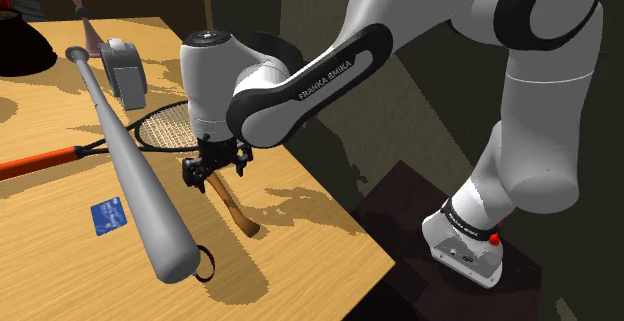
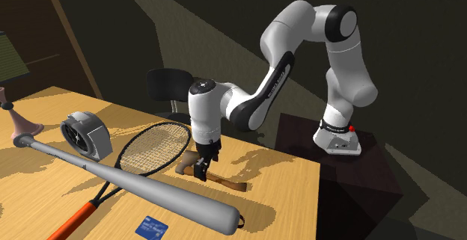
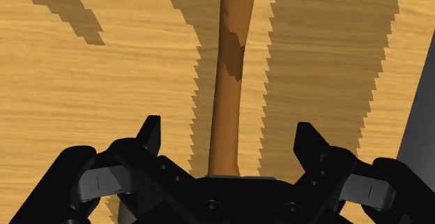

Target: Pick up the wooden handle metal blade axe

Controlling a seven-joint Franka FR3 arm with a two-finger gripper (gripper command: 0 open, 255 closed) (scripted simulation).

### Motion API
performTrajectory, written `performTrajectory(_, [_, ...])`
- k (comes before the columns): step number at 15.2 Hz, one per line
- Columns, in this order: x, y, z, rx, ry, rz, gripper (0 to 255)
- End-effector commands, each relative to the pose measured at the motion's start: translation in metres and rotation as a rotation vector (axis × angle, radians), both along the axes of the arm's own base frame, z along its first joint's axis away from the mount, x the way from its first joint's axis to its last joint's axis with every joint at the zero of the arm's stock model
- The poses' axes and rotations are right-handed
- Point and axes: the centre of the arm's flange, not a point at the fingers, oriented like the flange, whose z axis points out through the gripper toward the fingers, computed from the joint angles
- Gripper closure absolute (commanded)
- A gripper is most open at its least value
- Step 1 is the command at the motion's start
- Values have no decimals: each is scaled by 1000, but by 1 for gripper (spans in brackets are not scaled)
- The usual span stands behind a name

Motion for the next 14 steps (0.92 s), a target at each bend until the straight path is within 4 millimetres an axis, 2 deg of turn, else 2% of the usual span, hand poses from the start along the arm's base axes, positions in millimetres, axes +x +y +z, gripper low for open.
performTrajectory(1, [2, 4, -10, 0, -2, -1, 0])
performTrajectory(6, [2, 4, -39, 0, -2, -1, 0])
performTrajectory(8, [2, 4, -39, 0, -2, -1, 0])
performTrajectory(9, [2, 4, -39, 0, -2, -1, 255])
performTrajectory(14, [2, 5, -38, 0, -2, -1, 255])
